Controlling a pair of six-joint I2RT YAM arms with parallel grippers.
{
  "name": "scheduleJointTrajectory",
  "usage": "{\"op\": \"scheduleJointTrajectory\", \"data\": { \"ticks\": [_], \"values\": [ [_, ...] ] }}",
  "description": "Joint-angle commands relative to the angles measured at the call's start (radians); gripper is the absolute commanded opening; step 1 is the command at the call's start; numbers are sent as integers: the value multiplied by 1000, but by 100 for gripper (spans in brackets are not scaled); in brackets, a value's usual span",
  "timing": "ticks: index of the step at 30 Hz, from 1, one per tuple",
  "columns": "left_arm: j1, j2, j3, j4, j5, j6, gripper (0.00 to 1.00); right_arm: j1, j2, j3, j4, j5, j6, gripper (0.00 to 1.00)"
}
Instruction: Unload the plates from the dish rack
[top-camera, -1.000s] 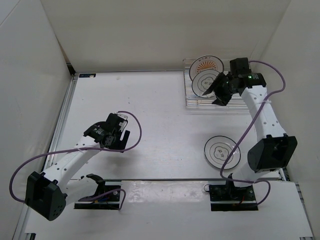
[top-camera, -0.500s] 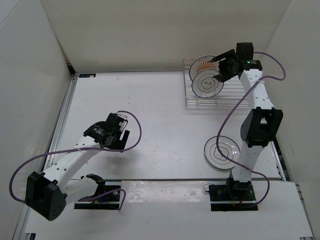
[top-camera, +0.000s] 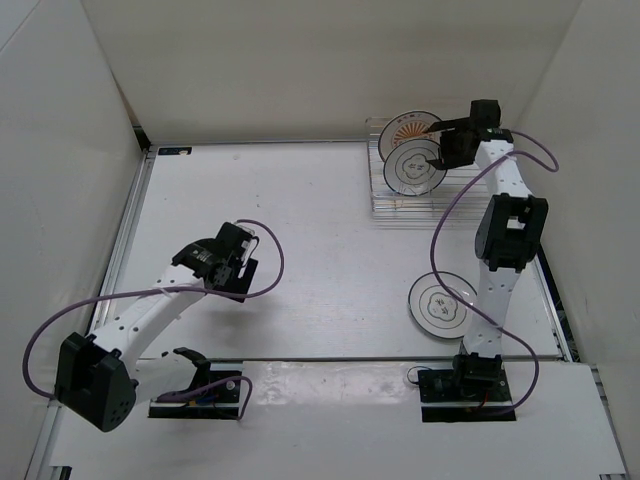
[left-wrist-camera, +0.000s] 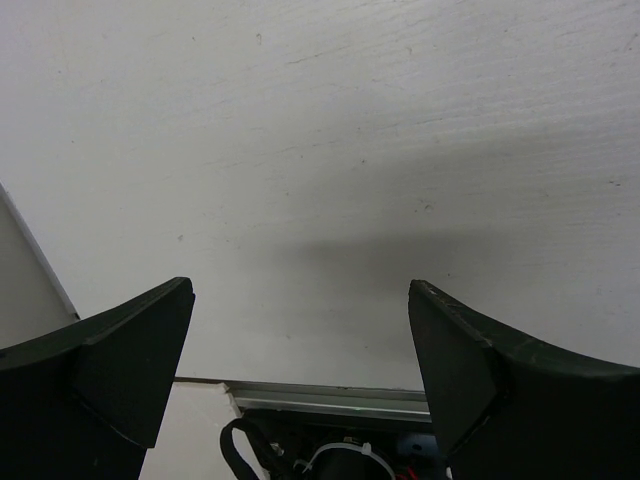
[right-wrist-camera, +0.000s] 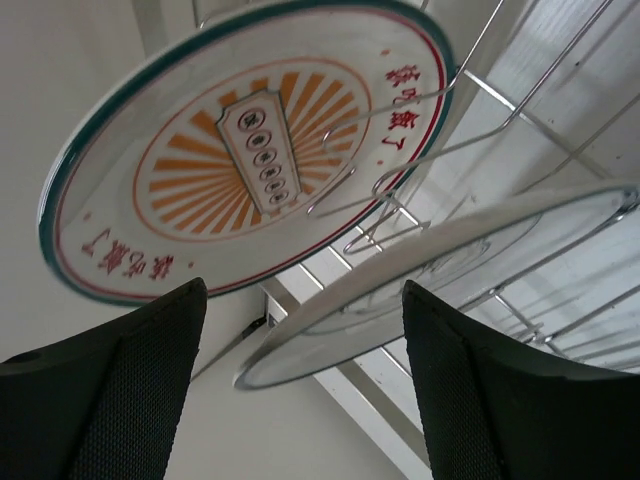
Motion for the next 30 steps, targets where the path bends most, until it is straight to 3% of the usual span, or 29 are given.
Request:
{"op": "scheduleJointTrajectory", "data": {
  "ticks": [1,4,6,12,18,25,30],
  "values": [
    [-2,4,36,-22,-34,-5,100,-10,19,25,64,-4,46,81],
    [-2,15,36,-20,-50,0,100,-18,63,39,75,-37,63,78],
    [-2,26,41,-20,-61,0,100,-22,94,49,101,-100,78,64],
    [-4,43,47,-16,-59,-8,100,-24,91,-7,102,-188,80,62],
    [-2,33,39,-16,-68,-9,100,-27,10,-109,113,-251,48,50],
    [-2,24,30,-5,-61,-16,100,-35,-56,-185,105,-324,15,31],
    [-2,13,19,4,-51,-17,100,-42,-102,-197,118,-353,14,12]
  ]
}}
